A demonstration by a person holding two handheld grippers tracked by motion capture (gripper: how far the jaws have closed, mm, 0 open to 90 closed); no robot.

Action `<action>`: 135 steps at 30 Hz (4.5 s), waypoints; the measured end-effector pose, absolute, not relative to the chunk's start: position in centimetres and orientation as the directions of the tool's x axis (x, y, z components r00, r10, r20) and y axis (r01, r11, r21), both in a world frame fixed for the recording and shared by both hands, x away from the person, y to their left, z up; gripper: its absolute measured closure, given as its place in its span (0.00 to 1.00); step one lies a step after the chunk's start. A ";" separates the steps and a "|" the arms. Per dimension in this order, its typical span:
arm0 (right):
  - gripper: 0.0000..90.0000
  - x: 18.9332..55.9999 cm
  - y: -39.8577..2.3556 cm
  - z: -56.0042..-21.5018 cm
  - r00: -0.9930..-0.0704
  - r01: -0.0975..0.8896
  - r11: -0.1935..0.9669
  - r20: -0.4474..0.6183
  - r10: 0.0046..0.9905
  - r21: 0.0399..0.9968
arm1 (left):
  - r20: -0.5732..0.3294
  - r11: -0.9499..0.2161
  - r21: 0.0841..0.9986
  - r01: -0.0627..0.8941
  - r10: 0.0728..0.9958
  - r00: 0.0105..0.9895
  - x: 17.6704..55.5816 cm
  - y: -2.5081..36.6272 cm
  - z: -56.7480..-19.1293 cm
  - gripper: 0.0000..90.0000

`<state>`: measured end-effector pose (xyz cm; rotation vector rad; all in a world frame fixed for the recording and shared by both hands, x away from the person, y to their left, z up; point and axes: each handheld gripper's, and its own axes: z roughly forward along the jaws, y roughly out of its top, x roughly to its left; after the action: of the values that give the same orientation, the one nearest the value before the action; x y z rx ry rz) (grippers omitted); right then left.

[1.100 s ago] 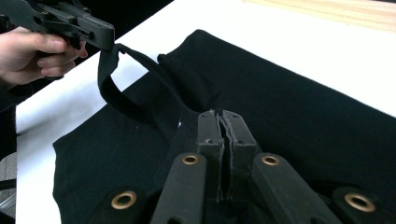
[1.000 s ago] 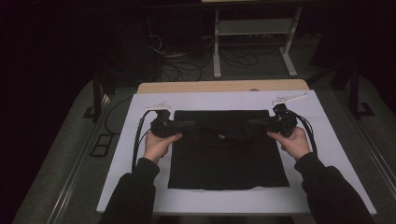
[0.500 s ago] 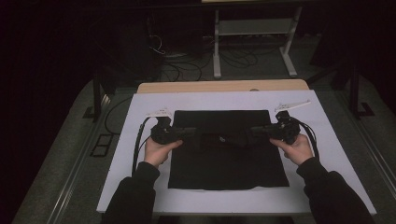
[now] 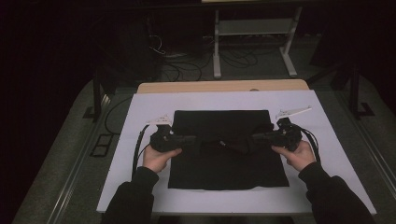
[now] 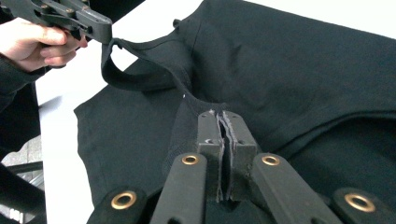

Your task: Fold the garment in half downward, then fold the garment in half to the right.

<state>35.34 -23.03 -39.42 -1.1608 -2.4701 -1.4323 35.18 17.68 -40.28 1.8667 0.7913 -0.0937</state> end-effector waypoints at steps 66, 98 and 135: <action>0.95 28.7 -22.5 -43.1 -0.729 0.684 0.502 0.516 0.450 0.529 | -0.488 -0.561 0.595 0.575 0.316 0.813 29.1 17.9 -43.5 0.99; 0.54 27.8 -23.0 -41.8 -0.748 0.658 0.464 0.444 0.493 0.594 | -0.365 -0.501 0.679 0.536 0.403 0.839 28.0 19.4 -42.4 0.63; 0.00 31.6 -19.9 -37.2 -0.778 0.547 0.414 0.259 0.572 0.727 | -0.271 -0.351 0.771 0.532 0.575 0.772 27.8 22.7 -40.9 0.00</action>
<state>31.57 -19.94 -37.22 -1.0557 -2.6670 -1.3532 27.82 22.65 -40.90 2.0224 0.8290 0.0582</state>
